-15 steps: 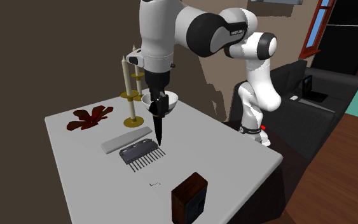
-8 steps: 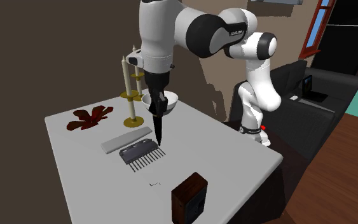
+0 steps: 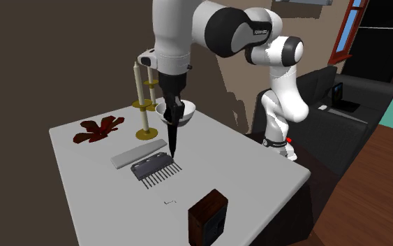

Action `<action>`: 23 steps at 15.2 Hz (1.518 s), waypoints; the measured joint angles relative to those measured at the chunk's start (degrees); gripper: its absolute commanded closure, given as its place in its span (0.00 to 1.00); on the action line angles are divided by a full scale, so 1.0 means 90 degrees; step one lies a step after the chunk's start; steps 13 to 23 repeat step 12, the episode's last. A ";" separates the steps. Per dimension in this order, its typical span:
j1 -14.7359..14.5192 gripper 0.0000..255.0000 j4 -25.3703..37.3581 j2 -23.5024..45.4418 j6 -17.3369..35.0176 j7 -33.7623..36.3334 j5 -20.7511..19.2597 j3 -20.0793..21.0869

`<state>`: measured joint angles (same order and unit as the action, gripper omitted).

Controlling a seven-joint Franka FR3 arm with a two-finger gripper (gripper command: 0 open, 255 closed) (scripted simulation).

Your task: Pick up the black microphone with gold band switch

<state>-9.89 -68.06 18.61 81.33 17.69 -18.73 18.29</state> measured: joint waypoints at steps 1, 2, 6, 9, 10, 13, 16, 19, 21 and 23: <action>-0.0029 1.00 0.0190 0.0068 -0.0120 -0.0023 -0.0025 -0.0001; -0.0040 1.00 0.0291 0.0089 -0.0198 -0.0041 -0.0035 -0.0002; -0.0175 1.00 0.1046 0.0349 -0.0692 -0.0126 -0.0142 -0.0009; -0.0326 1.00 0.1805 0.0649 -0.1144 -0.0220 -0.0267 -0.0030; -0.0397 1.00 0.2138 0.0792 -0.1329 -0.0265 -0.0326 -0.0045; -0.0491 1.00 0.2569 0.0971 -0.1572 -0.0330 -0.0402 -0.0069; -0.0491 1.00 0.2569 0.0971 -0.1572 -0.0330 -0.0402 -0.0069; -0.0491 1.00 0.2569 0.0971 -0.1572 -0.0330 -0.0402 -0.0069; -0.0491 1.00 0.2569 0.0971 -0.1572 -0.0330 -0.0402 -0.0069; -0.0491 1.00 0.2569 0.0971 -0.1572 -0.0330 -0.0402 -0.0069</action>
